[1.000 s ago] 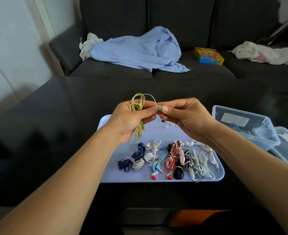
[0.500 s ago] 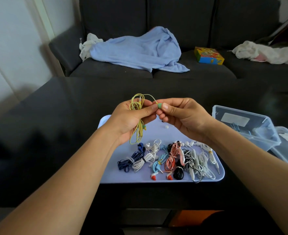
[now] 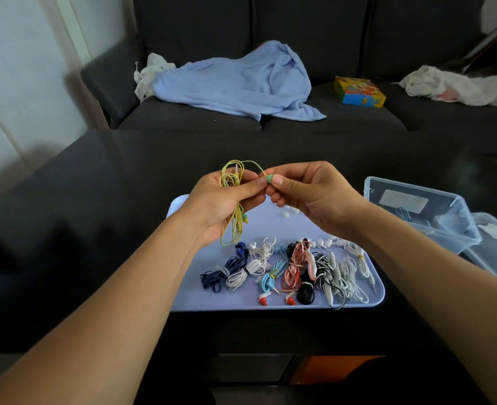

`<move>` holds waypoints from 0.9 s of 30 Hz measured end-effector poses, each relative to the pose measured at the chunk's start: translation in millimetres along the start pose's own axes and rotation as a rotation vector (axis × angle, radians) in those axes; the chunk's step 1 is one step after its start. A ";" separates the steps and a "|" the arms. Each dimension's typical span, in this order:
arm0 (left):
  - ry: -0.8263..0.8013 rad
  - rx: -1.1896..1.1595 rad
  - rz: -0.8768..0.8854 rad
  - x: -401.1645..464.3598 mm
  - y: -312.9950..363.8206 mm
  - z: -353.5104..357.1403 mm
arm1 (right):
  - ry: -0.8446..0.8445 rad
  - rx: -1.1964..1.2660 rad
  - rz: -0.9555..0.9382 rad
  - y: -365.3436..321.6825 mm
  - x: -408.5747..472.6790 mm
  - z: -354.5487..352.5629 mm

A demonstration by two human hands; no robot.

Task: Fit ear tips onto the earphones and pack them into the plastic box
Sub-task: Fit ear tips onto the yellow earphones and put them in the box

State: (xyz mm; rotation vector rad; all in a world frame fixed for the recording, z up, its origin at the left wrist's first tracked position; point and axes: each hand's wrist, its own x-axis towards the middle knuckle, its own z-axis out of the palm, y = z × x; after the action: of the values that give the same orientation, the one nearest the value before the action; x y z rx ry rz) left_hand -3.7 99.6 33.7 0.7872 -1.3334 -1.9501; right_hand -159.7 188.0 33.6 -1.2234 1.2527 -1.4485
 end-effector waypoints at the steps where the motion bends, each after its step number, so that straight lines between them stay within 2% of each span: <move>1: 0.004 0.004 0.000 0.2 -0.4 -0.6 | -0.001 -0.015 -0.002 0.5 0.1 0.1; 7: 0.024 -0.019 0.003 2.7 0.2 0.5 | -0.026 -0.046 -0.001 0.3 4.4 -3.7; 12: 0.056 -0.041 -0.022 7.0 -0.1 2.2 | 0.049 0.005 0.031 3.1 10.4 -14.0; 16: 0.035 -0.154 -0.182 11.1 2.4 -2.1 | -0.004 0.096 0.154 10.7 13.8 -26.3; 18: 0.028 -0.251 -0.268 12.6 3.1 -4.1 | 0.107 0.062 0.223 21.5 19.0 -32.7; 20: 0.048 -0.324 -0.301 15.2 2.5 -6.7 | 0.342 -0.203 0.229 39.4 26.8 -42.6; 22: 0.042 -0.422 -0.320 17.6 2.6 -9.5 | 0.505 -0.636 0.206 59.9 35.7 -56.2; 24: 0.006 -0.542 -0.346 19.5 3.1 -12.3 | 0.484 -0.876 0.180 74.8 43.4 -63.0; 27: -0.028 -0.654 -0.361 20.6 4.1 -16.2 | 0.412 -1.009 0.178 87.6 53.5 -60.7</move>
State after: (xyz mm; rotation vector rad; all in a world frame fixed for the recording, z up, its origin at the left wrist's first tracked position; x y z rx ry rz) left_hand -3.2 73.3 30.1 0.6943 -0.5077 -2.4793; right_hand -228.7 133.2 -46.8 -1.3861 2.4787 -0.9374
